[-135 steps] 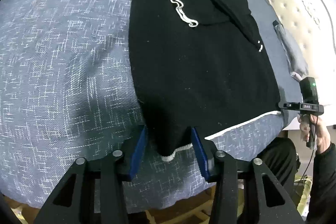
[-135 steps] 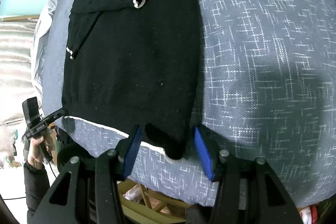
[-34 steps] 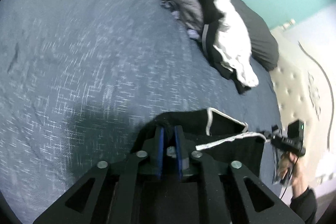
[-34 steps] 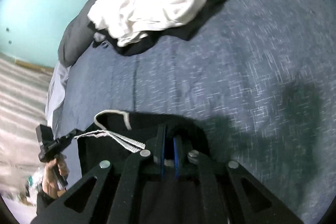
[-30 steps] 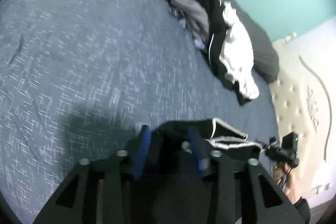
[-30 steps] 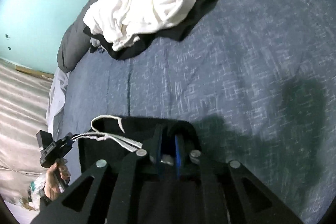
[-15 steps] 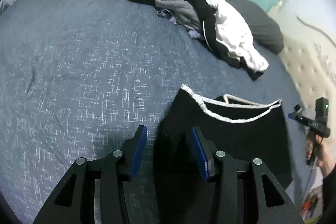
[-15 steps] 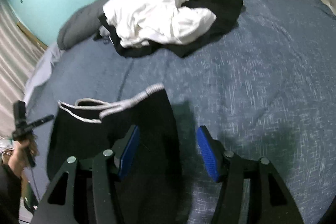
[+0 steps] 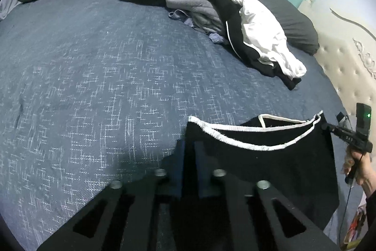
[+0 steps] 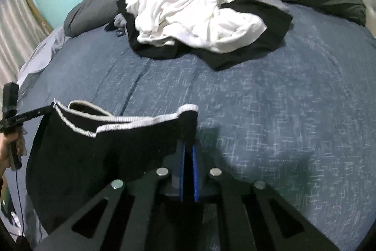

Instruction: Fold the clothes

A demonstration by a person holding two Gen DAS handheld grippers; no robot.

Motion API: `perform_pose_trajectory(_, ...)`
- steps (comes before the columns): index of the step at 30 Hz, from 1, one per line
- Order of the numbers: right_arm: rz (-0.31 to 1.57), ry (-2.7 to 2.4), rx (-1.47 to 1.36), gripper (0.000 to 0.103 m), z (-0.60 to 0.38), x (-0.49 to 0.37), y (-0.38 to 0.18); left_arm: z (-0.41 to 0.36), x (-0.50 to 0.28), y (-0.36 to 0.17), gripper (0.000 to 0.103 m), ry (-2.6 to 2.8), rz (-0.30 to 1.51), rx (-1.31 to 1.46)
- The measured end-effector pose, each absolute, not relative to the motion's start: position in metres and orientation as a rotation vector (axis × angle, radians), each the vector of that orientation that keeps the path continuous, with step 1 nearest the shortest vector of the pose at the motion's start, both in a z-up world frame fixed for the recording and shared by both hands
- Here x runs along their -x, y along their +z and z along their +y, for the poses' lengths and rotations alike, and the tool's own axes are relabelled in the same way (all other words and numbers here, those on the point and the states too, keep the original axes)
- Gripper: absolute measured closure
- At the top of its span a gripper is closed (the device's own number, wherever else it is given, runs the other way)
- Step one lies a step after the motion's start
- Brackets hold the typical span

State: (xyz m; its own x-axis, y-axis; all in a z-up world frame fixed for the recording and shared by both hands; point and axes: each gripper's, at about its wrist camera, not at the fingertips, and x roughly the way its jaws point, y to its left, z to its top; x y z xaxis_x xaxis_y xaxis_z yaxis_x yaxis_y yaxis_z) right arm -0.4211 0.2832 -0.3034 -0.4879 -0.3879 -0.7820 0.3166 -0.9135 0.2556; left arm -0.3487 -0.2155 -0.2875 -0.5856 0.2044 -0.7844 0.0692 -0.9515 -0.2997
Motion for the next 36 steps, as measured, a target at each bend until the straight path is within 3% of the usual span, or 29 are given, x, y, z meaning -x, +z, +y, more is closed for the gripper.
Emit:
perform_pose_trajectory(8,-0.259,-2.495,-1.281,0.100,0.315,0.426,-0.298,-0.250,0.340,-0.274,0.099,2.723,-0.679,1.312)
perform_pose_trajectory(18,-0.274,-2.450,-1.411,0.098,0.301,0.437,-0.327,-0.234,0.359,-0.305,0.096,2.710,-0.613,1.471)
perform_pose_trajectory(20,-0.268,-2.453,-1.406,0.094,0.300,0.436,-0.325,-0.235,0.357,-0.304,0.095,2.716,-0.620,1.471)
perform_pose_trajectory(22,-0.275,-2.468,-1.399,0.076,0.303,0.431,-0.319,-0.239,0.350,-0.298,0.083,2.729,-0.636,1.462)
perform_pose_trajectory(25,-0.352,-2.457,-1.376,0.067,0.312,0.415,-0.309,-0.240,0.335,-0.284,0.064,2.738,-0.620,1.433)
perform_pose_trajectory(29,-0.457,-2.395,-1.382,0.062,0.320,0.386,-0.305,-0.239,0.304,-0.271,0.063,2.703,-0.635,1.408)
perform_pose_trajectory(36,-0.398,-2.301,-1.510,0.062,0.325,0.335,-0.324,-0.222,0.251,-0.288,0.062,2.582,-0.629,1.493)
